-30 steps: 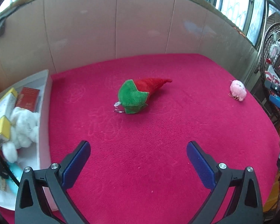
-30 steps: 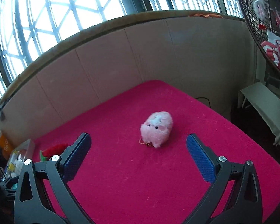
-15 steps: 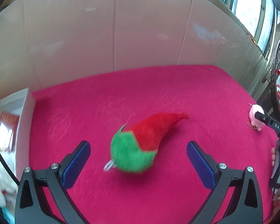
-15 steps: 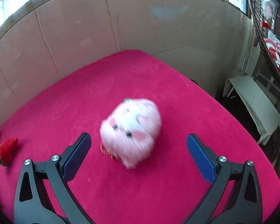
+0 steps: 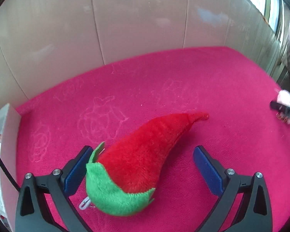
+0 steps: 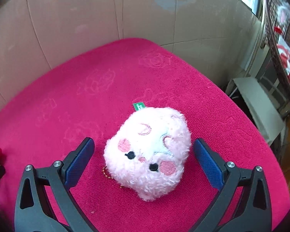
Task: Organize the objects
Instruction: 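Grasp the green-and-red plush elf hat with the left gripper while the right gripper grasps the pink pig, then carry the plush elf hat and pink pig over the white tray with both grippers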
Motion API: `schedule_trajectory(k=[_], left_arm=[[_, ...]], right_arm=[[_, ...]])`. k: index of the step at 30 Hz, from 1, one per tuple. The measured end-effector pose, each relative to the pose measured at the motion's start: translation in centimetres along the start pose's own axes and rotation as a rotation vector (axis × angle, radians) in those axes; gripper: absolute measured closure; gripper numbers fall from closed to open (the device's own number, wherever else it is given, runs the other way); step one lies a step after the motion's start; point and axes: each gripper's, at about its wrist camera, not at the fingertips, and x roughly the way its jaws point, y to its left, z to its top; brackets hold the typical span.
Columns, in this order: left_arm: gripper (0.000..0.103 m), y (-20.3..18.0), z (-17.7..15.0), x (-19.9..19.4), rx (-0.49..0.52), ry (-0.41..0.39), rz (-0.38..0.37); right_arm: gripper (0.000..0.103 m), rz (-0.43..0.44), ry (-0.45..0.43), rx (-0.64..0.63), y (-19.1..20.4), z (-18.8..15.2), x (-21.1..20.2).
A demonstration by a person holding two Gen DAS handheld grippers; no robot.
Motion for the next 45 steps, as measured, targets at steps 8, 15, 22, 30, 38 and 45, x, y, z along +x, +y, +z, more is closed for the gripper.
schedule_trajectory(k=[8,15,22,30,38,45], left_arm=[[0.0,0.0,-0.2,-0.4,0.0,0.002,-0.006],[0.019,0.7,-0.8,-1.5,-0.022,-0.028,-0.023],[0.054,2.5,-1.2,-2.1,-0.094,-0.065,-0.057],[0.062,3.1,-0.9,-1.6,-0.135,-0.089,-0.085],[0.062,1.3,-1.3,-4.2,-0.057,-0.232,-0.005],[0.062,0.0,-2.5,-6.6,0.0,-0.354,0.032]], right_arm=[[0.0,-0.028,0.008,-0.015,-0.1,-0.4,0.0],[0.0,-0.027,0.007,-0.016,-0.2,-0.4,-0.1],[0.016,-0.018,-0.008,-0.018,-0.2,-0.4,-0.2],[0.049,0.01,-0.046,-0.023,0.0,-0.5,-0.8],[0.049,0.057,-0.074,0.046,-1.0,-0.5,-1.1],[0.049,0.03,-0.205,0.089,-1.3,-1.7,-3.6]])
